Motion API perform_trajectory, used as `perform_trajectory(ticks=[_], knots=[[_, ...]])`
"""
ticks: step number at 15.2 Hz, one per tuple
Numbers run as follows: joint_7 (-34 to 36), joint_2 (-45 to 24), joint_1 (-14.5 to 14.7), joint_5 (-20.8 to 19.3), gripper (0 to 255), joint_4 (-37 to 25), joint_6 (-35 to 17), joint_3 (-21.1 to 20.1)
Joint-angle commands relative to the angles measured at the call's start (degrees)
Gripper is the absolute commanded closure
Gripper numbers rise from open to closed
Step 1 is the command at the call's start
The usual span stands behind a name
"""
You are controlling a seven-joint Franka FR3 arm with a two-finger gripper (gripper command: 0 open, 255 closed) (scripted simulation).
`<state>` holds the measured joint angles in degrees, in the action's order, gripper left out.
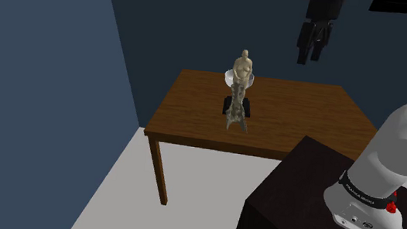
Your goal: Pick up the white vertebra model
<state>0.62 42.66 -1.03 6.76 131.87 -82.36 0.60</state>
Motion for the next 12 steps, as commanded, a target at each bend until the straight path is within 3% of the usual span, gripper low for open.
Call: perform_trajectory(ticks=[1, 12], knots=[[0.00, 0.00, 0.00, 0.00, 0, 0.00, 0.00, 0.00], [3.08, -12.09, -3.02, 1.97, 0, 9.25, -24.13, 0.70]])
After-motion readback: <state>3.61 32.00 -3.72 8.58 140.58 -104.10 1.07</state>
